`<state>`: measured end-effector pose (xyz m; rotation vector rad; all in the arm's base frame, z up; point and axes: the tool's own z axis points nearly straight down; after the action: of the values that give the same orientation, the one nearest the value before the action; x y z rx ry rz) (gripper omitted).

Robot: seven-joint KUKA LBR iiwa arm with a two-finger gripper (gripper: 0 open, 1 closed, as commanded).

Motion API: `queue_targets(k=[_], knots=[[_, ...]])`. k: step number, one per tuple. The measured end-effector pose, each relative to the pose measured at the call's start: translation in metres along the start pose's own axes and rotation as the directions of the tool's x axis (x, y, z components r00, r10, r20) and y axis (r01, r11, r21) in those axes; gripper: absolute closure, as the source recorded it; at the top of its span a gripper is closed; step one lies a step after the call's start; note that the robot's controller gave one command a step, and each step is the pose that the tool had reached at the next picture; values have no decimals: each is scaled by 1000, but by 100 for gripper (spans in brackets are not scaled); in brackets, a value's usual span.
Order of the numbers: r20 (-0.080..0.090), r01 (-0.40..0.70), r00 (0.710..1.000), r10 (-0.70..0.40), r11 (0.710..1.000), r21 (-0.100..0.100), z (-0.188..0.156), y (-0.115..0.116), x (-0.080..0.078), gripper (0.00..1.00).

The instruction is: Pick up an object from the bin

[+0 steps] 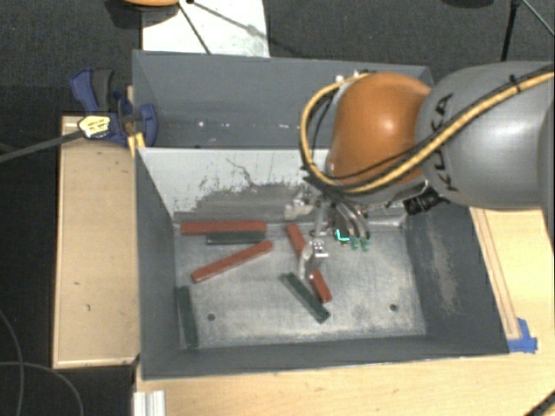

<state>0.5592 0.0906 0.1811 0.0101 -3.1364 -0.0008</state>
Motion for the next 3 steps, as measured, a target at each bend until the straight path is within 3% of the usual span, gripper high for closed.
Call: queue_targets(k=[1,2,3], knots=[[8,-2,1000,2,1000,-1,-4,0,-2,0],[14,-74,997,74,997,-2,35,17,-1,0],[4,-24,1000,24,1000,0,60,43,-6,0]])
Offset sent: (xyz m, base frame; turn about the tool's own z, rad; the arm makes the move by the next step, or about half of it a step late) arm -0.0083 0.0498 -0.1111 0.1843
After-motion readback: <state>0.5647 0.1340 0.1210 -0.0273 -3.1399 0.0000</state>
